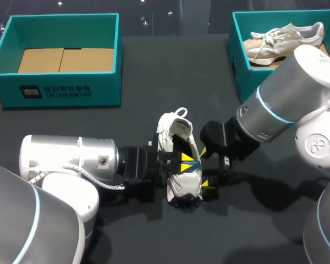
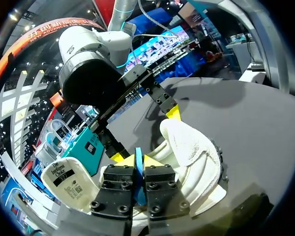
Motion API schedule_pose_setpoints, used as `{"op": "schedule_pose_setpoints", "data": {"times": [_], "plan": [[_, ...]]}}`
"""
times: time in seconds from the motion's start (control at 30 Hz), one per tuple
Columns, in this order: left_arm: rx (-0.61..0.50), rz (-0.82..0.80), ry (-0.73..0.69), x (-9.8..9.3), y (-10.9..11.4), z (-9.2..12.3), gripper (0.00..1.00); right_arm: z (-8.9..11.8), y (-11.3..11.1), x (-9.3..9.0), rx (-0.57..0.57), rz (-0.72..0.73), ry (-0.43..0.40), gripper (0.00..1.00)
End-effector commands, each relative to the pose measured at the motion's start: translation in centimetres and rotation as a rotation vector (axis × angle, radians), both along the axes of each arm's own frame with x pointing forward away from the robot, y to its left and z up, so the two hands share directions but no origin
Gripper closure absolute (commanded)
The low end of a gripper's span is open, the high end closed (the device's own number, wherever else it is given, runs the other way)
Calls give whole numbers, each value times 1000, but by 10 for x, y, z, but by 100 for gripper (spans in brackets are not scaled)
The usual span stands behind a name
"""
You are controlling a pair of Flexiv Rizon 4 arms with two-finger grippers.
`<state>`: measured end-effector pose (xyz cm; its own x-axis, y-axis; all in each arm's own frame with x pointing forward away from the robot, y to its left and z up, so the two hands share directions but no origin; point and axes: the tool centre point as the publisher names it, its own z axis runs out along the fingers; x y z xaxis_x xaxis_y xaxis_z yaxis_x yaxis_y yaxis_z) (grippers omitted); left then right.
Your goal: Take the shoe out of the shoebox, open the shoe tongue, remove and reinsert the insole, then place the shoe into the shoebox
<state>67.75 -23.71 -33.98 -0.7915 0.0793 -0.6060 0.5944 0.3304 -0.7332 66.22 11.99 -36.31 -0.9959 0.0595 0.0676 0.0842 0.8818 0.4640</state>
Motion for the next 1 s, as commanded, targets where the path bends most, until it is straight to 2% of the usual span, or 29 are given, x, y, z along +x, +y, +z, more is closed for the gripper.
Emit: {"op": "schedule_pose_setpoints", "data": {"times": [0.03, 0.1, 0.37, 0.43, 0.5, 0.53, 0.57, 0.83, 1.0], "plan": [[1, 0, 6, -7, 6, 13, 71, -1, 0, -1, 1, -1, -3, 0], [-6, 4, 5, -10, 9, 19, 66, -1, 0, -1, 1, -1, -3, 0], [-7, 0, 6, -19, 12, 27, 68, -1, 0, -1, 1, -1, -3, 0], [5, -3, 15, -18, 10, 23, 74, -1, 0, -1, 1, -1, -3, 0], [17, -10, 29, -17, 7, 16, 87, -1, 0, -1, 1, -1, -3, 0], [23, -14, 34, -16, 6, 13, 97, -1, 0, -1, 1, -1, -3, 0], [30, -18, 38, -15, 5, 11, 100, -1, 0, -1, 1, -1, -3, 0], [102, -7, 23, 1, 2, -13, 100, -1, 0, -1, 1, -1, -3, 0], [103, -11, 21, -1, 7, -7, 100, -1, 0, -1, 1, -1, -3, 0]]}}
